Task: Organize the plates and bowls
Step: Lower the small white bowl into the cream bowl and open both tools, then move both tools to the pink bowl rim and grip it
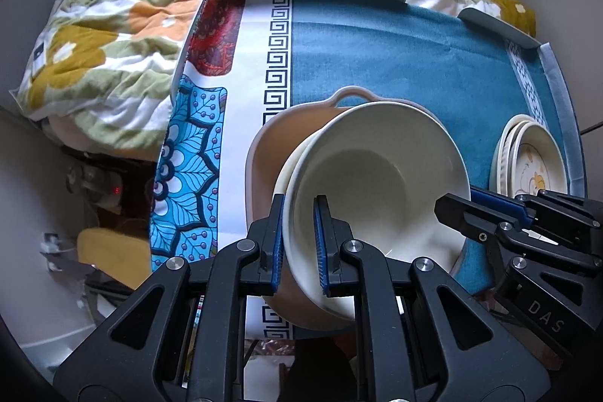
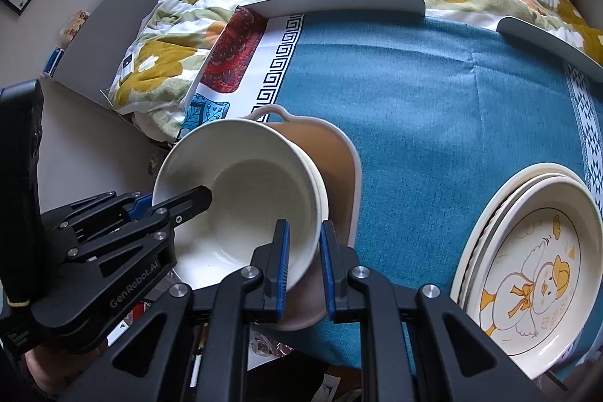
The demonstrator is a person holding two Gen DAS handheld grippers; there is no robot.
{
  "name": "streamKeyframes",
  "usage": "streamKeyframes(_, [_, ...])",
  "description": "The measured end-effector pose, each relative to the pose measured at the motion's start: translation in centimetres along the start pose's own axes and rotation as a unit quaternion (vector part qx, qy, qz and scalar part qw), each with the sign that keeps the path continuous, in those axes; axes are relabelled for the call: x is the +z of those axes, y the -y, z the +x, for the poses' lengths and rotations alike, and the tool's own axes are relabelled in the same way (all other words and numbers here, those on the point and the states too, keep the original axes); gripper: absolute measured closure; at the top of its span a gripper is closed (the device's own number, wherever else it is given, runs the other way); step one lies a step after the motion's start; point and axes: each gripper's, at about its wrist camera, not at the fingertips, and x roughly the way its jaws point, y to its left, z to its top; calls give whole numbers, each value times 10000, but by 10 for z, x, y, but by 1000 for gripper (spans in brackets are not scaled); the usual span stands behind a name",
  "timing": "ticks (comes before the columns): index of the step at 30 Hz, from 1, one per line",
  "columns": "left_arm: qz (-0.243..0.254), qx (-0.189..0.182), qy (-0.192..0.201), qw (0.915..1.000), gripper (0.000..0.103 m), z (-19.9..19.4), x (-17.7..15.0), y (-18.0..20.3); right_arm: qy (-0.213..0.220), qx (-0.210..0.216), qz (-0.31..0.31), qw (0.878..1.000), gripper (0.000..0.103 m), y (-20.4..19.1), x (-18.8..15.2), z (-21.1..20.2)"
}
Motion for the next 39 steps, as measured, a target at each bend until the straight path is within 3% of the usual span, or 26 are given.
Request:
streamKeyframes(8, [249,459,29,9986,92,-1,1,6,27,57,23,10000,88,1,-2,-2])
streamKeyframes(18, [204,318,154,9992,92,-13,2,2,220,144,26,9997,88,0,-5,-16])
streamKeyframes(21, [139,249,330,9991,92,-30,1,-1,544,114,-90,9984,88,-3,-2,-38])
streamKeyframes(26, [110,-32,1146,9933,92,-84,-13,-13,1041,178,-571,9928,88,-14,-5,-84])
streamKeyframes(27, [124,37,1275,9918,92,-92,-18,-15,1115,193,-660,9914,82,-16,-8,-91])
streamKeyframes(29, [164,145,1386,9901,91,-102,-28,-19,1294,60,-789,9884,47,-21,-18,-104])
streamKeyframes(30, [170,171,1381,9901,91,-103,-33,-21,1363,14,-812,9873,18,-22,-23,-107])
streamKeyframes(31, [163,168,1361,9904,91,-103,-38,-25,1430,13,-820,9863,2,-22,-29,-110])
streamKeyframes(35, [42,-58,1117,9937,91,-86,-58,-40,1632,-126,-772,9835,1,-21,-50,-103])
streamKeyframes(39, [-43,-317,885,9956,91,-68,-73,-50,1417,-228,-623,9877,1,-15,-59,-81])
